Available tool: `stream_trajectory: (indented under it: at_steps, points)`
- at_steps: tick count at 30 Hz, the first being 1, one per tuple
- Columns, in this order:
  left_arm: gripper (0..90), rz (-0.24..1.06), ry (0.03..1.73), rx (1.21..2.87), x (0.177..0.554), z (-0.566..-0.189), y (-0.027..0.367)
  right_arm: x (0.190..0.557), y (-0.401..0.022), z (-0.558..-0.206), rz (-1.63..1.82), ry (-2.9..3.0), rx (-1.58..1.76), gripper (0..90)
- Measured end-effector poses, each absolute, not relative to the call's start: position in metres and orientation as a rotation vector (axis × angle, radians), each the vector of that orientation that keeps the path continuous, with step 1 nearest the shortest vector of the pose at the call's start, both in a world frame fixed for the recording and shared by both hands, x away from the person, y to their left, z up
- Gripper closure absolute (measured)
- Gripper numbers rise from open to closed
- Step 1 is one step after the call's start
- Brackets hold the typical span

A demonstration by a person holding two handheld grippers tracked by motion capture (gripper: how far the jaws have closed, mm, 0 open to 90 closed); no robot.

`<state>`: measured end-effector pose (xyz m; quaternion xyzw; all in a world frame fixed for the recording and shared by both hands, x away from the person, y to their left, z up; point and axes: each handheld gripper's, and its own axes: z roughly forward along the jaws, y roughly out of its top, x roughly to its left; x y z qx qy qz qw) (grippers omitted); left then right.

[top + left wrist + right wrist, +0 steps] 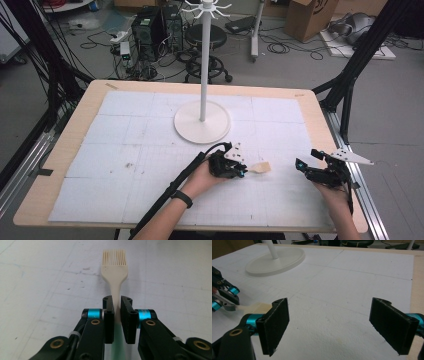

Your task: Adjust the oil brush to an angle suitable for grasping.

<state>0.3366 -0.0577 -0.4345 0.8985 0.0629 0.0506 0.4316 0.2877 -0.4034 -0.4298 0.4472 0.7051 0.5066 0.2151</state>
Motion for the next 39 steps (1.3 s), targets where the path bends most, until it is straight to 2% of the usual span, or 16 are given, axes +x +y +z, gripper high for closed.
stream_trajectory:
  at_steps: [11, 14, 17, 21, 22, 30, 39]
  points:
    - [80.2, 0.123, 0.131, 2.288, 0.334, -0.441, -0.072, 0.287, -0.403, -0.43, 1.409, 1.96, 1.24, 15.0]
    - [63.9, 0.131, 0.213, 2.274, 0.334, -0.438, -0.071, 0.287, -0.403, -0.43, 1.409, 1.963, 1.246, 15.0]
    - [53.6, 0.146, 0.268, 2.263, 0.336, -0.432, -0.066, 0.288, -0.403, -0.431, 1.407, 1.966, 1.23, 15.0]
    - [33.1, 0.171, 0.325, 2.212, 0.334, -0.414, -0.049, 0.288, -0.402, -0.431, 1.407, 1.972, 1.228, 15.0]
    - [31.5, 0.171, 0.325, 2.212, 0.334, -0.414, -0.049, 0.288, -0.402, -0.431, 1.407, 1.972, 1.228, 15.0]
    - [20.3, 0.271, 0.412, 2.086, 0.327, -0.388, 0.006, 0.288, -0.397, -0.431, 1.405, 1.989, 1.221, 15.0]
    - [20.0, 0.374, 0.537, 1.985, 0.315, -0.385, 0.1, 0.289, -0.391, -0.432, 1.393, 2.009, 1.213, 15.0]
